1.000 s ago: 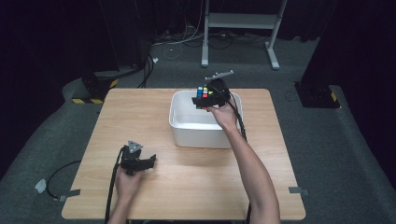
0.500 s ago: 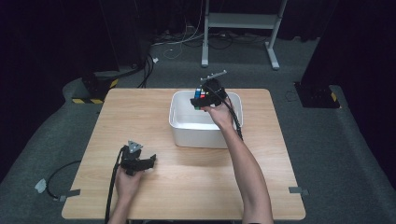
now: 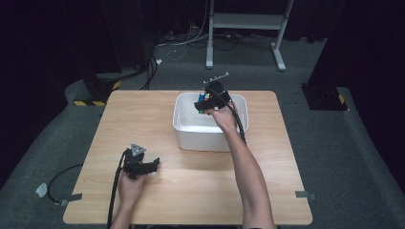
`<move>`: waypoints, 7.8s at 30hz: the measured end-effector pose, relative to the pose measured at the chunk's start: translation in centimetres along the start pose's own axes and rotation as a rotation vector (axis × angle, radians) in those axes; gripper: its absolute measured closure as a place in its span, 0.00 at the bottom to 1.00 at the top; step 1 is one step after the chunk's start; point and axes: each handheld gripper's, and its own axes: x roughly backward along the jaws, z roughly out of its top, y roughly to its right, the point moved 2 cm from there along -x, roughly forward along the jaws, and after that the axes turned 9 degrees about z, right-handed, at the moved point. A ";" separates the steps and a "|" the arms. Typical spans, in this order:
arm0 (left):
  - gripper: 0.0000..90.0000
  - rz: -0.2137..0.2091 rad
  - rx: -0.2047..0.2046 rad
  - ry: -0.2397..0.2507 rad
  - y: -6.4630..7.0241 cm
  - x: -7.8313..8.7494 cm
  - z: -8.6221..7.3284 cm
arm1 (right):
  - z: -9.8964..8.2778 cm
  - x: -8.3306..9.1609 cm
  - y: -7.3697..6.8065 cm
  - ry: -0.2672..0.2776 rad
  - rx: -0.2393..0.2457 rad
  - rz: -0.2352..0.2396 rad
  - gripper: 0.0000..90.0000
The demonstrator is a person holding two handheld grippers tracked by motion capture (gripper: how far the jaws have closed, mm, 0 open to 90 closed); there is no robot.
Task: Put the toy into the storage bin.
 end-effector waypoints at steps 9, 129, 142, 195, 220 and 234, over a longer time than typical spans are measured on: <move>0.22 0.002 -0.002 0.000 0.0 0.0 0.0 | 0.0 0.8 0.0 0.018 0.010 0.006 0.15; 0.22 0.002 -0.002 0.000 0.0 -0.1 0.0 | -3.9 6.7 -0.2 0.097 0.036 0.037 0.15; 0.22 0.003 -0.003 0.000 0.0 -0.1 0.0 | -4.4 7.2 -0.1 0.108 0.036 0.037 0.15; 0.22 0.003 -0.005 -0.001 0.0 0.0 0.0 | -6.1 8.9 -0.1 0.136 0.038 0.044 0.15; 0.22 0.003 -0.005 -0.001 0.0 0.0 0.0 | -7.3 9.7 0.6 0.158 0.017 0.043 0.15; 0.22 0.003 -0.005 -0.001 0.0 0.0 0.0 | -8.1 10.3 0.9 0.163 0.014 0.033 0.15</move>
